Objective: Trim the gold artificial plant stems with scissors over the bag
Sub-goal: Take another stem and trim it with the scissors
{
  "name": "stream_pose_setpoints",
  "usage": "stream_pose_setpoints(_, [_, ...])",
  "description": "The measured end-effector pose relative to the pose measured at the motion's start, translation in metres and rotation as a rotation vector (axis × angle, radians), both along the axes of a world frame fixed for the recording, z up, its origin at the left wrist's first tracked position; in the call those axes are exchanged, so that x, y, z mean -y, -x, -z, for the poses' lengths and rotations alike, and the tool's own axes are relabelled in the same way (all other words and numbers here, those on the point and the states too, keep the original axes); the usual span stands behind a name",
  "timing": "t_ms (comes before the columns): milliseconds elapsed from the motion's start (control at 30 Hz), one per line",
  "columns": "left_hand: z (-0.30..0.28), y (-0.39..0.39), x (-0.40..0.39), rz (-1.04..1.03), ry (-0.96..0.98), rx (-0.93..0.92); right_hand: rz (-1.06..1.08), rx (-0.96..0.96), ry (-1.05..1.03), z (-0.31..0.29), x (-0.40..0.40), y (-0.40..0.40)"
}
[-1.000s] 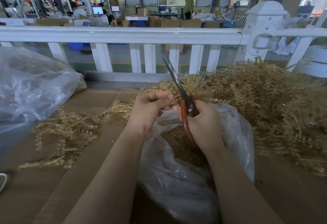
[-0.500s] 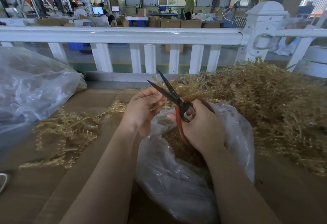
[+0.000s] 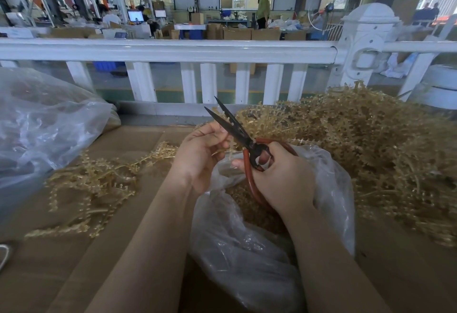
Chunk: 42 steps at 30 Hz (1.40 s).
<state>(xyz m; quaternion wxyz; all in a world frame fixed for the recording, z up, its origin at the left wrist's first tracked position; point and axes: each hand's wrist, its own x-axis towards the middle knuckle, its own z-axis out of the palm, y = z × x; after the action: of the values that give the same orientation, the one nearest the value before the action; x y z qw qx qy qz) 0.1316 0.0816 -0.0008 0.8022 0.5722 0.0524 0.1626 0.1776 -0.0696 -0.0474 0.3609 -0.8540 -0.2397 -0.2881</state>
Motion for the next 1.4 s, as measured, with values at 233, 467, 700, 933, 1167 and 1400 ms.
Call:
stream_pose_setpoints(233, [0.001, 0.001, -0.002, 0.008, -0.017, 0.02, -0.002, 0.01, 0.0, 0.0, -0.001, 0.0])
stream_pose_setpoints(467, [0.005, 0.0, -0.007, -0.012, -0.18, 0.073, 0.01, -0.029, 0.002, 0.002, 0.0, -0.001])
stream_pose_setpoints(700, [0.004, 0.0, -0.017, -0.023, -0.231, 0.219, -0.007, -0.03, 0.01, 0.001, 0.0, -0.001])
stream_pose_setpoints(933, [0.005, -0.001, -0.016, -0.087, -0.225, 0.222, -0.017, -0.041, 0.017, -0.001, 0.001, 0.0])
stream_pose_setpoints(1167, [0.005, -0.001, -0.009, -0.128, -0.167, 0.202, -0.034, -0.043, -0.001, 0.0, 0.001, -0.001])
stream_pose_setpoints(1400, [0.006, 0.0, -0.01, -0.12, -0.324, 0.2, -0.052, -0.043, -0.007, 0.0, 0.002, 0.0])
